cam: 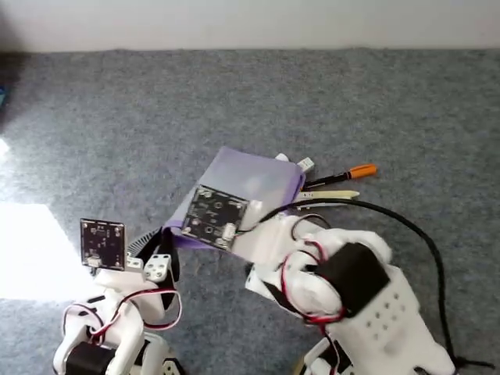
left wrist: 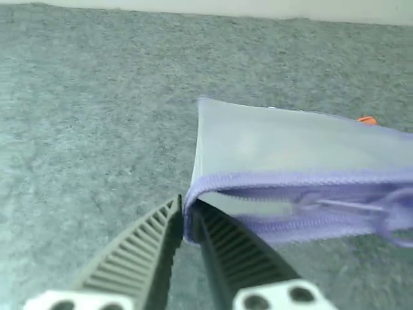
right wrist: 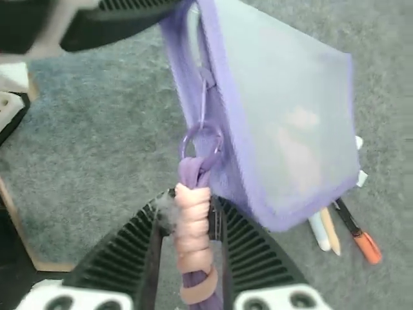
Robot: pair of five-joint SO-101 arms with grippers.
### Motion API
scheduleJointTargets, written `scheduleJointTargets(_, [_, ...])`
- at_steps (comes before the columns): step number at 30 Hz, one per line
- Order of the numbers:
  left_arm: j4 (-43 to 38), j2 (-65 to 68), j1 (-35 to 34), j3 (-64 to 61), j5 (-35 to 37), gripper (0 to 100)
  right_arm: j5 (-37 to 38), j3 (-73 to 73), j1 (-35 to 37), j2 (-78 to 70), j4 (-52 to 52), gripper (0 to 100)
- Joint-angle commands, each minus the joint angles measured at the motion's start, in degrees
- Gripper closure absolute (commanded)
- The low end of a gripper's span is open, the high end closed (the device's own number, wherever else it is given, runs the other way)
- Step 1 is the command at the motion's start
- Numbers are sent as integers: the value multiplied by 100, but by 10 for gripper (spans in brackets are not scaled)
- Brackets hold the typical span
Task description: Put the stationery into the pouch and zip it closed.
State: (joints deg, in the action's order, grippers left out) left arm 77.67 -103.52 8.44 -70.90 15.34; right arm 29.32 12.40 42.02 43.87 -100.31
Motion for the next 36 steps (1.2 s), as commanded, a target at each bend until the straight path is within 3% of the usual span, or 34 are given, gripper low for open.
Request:
scheduleJointTargets(1, [-88, -9, -422, 57, -273, 988, 404, -62, -734, 462, -259, 991])
scheduleJointTargets(8, [-44, -18, -659, 198, -677, 988, 844, 246, -1648, 716, -233, 991])
scheduleJointTargets(20, [747, -9, -624, 1270, -721, 988, 440, 229, -1675, 716, -127, 991])
scheduleJointTargets(25, [1055, -9, -659, 1446, -1152, 987, 229, 220, -1780, 716, -127, 991])
scheduleJointTargets(29, [844, 35, -607, 1270, -1231, 975, 114, 229, -1719, 716, -127, 991])
scheduleJointTargets(36, [413, 1389, -615, 1051, -1354, 848, 114, 237, -1490, 716, -154, 991])
